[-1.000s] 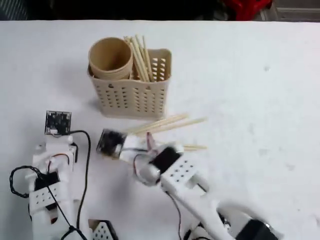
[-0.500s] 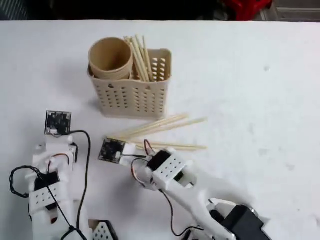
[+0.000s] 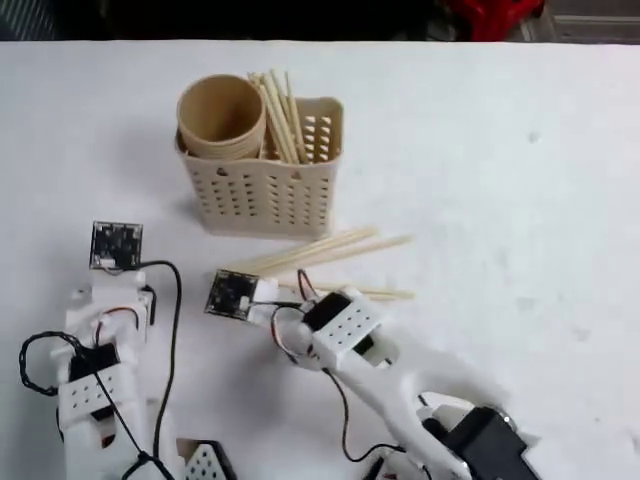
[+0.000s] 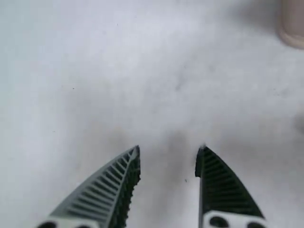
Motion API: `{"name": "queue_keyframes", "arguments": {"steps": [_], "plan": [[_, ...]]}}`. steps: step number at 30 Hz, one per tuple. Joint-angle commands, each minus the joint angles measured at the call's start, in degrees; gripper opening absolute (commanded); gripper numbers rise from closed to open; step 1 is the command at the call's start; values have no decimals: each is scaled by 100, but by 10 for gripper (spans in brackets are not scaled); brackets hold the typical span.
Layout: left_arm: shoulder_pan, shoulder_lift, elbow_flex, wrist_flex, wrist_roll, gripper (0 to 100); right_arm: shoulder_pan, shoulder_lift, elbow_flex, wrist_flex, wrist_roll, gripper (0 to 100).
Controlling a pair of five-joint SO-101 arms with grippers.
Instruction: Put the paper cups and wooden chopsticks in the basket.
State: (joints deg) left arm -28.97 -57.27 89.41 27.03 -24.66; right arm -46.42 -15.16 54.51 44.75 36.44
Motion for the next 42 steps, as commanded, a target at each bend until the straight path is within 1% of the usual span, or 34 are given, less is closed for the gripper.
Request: {"name": "queue_keyframes", "arguments": {"steps": [1,3,7,10,17,19,21,27,33,42], "plan": [[66,-92,-26,-105,-62,203,84,418,-176,-233,158,164],[66,-92,-26,-105,-62,203,92,637,-316,-268,167,163],[66,-92,-26,-105,-62,203,321,690,-448,-171,185,163],[66,-92,-26,-114,-62,203,347,673,-422,-163,176,157],[66,-92,-26,-114,-62,203,374,655,-440,-127,158,36],[66,-92,-26,-114,-62,203,409,655,-448,-92,158,16],[66,-92,-26,-114,-62,203,523,620,-545,57,158,17],[66,-92,-26,-114,-62,203,1007,-277,-633,611,158,17],[66,-92,-26,-114,-62,203,1297,-1209,-308,690,193,17],[66,-92,-26,-114,-62,203,1692,-1947,-202,875,202,18]]}}
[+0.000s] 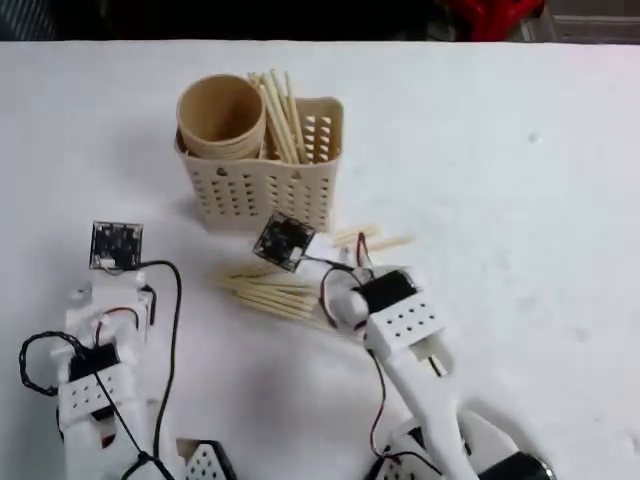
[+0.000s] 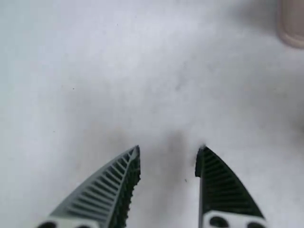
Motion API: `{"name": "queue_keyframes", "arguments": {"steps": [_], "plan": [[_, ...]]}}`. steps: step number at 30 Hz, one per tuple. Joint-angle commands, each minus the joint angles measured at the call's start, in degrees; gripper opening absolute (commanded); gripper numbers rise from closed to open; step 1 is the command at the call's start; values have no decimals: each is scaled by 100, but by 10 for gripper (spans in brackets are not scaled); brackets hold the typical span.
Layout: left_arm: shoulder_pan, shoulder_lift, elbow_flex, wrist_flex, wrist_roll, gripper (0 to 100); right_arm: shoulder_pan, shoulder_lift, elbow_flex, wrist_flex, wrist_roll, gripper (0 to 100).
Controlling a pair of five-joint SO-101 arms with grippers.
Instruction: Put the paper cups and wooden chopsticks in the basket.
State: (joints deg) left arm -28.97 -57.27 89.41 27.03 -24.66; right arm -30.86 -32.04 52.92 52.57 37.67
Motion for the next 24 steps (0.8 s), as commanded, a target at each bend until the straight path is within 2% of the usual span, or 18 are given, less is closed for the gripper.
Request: {"name": "queue_keyframes", "arguments": {"steps": [1,3,14,19,24], "plan": [[66,-92,-26,-114,-62,203,189,-286,-53,136,97,17],[66,-92,-26,-114,-62,203,435,-286,-53,145,448,17],[66,-92,-26,-114,-62,203,3354,-286,35,110,1749,17],[66,-92,-26,-114,-62,203,4066,-268,35,-189,1723,17],[66,-92,-26,-114,-62,203,4760,479,-422,-593,941,17]]}}
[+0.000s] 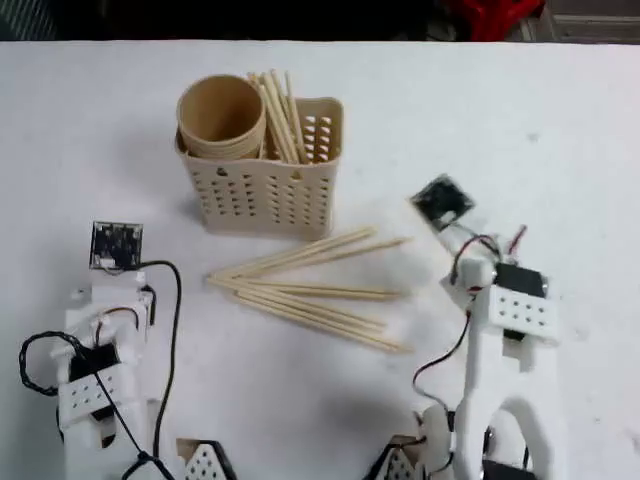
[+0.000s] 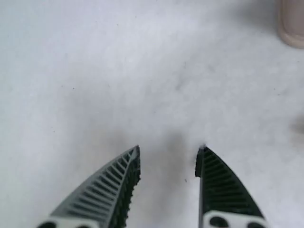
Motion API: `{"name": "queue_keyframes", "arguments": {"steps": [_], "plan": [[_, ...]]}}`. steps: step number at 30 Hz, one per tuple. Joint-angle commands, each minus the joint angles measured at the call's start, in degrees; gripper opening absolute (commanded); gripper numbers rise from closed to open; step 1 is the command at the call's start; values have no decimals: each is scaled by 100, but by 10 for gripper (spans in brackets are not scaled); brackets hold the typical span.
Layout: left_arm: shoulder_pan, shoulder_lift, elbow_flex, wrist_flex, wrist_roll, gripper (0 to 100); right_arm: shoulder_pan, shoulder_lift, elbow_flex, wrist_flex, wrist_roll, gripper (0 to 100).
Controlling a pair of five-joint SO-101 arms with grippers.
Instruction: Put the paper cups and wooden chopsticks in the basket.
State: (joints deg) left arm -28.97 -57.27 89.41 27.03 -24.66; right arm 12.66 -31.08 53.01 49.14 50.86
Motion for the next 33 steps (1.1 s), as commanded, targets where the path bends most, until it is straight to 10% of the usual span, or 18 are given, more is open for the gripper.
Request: {"name": "queue_keyframes", "arguments": {"steps": [1,12,33], "plan": [[66,-92,-26,-114,-62,203,541,708,-651,-268,-501,17],[66,-92,-18,-114,-62,203,1218,4075,-2963,-242,-1046,119],[66,-92,-18,-114,-62,203,1596,4382,-3622,-277,-985,166]]}}
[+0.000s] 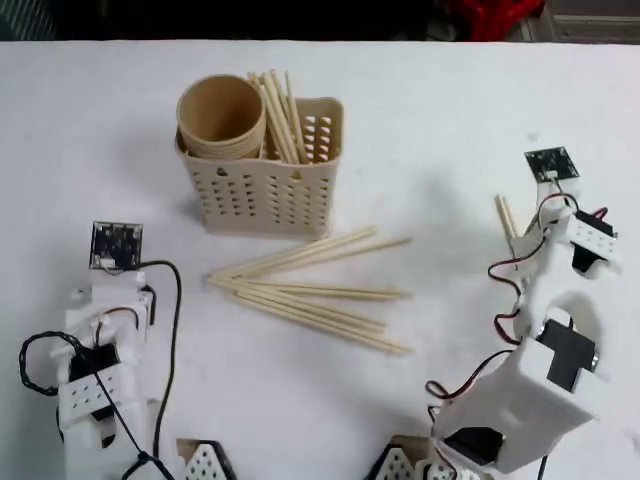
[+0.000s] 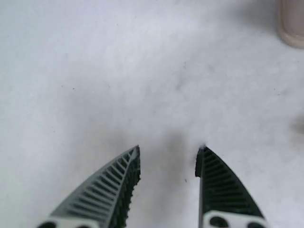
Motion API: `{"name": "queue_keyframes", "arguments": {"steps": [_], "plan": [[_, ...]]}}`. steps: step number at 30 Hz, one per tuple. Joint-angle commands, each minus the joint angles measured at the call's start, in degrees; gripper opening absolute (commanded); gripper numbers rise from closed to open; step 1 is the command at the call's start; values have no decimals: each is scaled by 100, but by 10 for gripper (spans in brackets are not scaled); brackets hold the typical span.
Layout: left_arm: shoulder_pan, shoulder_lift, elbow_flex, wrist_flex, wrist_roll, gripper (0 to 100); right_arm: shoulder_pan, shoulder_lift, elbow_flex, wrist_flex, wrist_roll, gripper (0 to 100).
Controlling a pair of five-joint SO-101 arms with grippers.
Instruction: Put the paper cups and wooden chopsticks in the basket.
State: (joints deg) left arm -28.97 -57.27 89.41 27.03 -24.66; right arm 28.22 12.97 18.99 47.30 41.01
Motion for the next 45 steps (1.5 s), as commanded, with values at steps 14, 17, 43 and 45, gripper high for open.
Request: {"name": "queue_keyframes", "arguments": {"steps": [14,17,43,45], "plan": [[66,-92,-18,-114,-62,203,136,1182,-237,-224,484,119],[66,-92,-18,-114,-62,203,136,1270,-220,-215,484,9],[66,-92,-18,-114,-62,203,-3275,-6000,-738,840,-3086,16],[66,-92,-18,-114,-62,203,-3890,-5930,-1037,479,-3314,16]]}}
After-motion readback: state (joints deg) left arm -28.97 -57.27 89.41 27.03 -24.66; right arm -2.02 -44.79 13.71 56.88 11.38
